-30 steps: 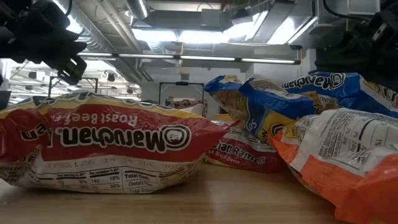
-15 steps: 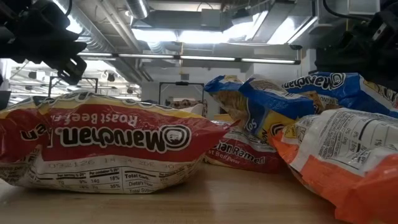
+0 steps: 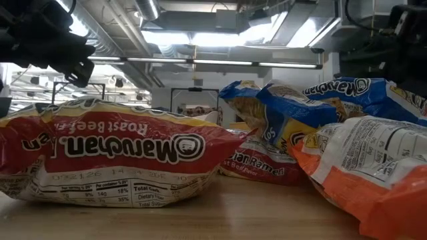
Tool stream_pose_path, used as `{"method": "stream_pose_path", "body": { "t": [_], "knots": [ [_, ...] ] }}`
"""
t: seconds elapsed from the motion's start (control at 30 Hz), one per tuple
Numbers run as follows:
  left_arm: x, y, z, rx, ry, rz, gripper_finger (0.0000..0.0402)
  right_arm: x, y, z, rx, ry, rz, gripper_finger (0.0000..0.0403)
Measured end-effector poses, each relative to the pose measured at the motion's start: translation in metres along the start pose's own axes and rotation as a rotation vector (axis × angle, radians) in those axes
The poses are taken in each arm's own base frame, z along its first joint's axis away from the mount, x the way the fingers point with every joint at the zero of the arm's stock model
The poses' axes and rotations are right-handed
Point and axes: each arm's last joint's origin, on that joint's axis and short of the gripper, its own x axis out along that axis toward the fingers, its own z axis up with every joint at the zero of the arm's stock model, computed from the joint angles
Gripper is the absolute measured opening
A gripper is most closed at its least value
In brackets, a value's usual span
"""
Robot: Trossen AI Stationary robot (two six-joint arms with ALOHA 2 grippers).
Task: Sort Maruchan noodles
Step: Put the top red noodle pack into the blue bin
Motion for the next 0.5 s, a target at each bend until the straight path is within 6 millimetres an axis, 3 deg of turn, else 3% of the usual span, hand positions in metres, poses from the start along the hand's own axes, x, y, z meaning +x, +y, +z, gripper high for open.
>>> {"method": "stream_pose_path", "body": {
  "t": [0.33, 0.5],
  "knots": [
    [0.0, 0.001, 0.004, -0.031, -0.054, 0.042, 0.0073, 0.0, -0.003, 0.001, 0.095, -0.056, -0.063, 0.0117],
    [0.0, 0.0, 0.007, -0.149, -0.084, 0.03, 0.0073, -0.004, 0.019, 0.025, 0.007, -0.218, -0.058, 0.0117]
  ]
}}
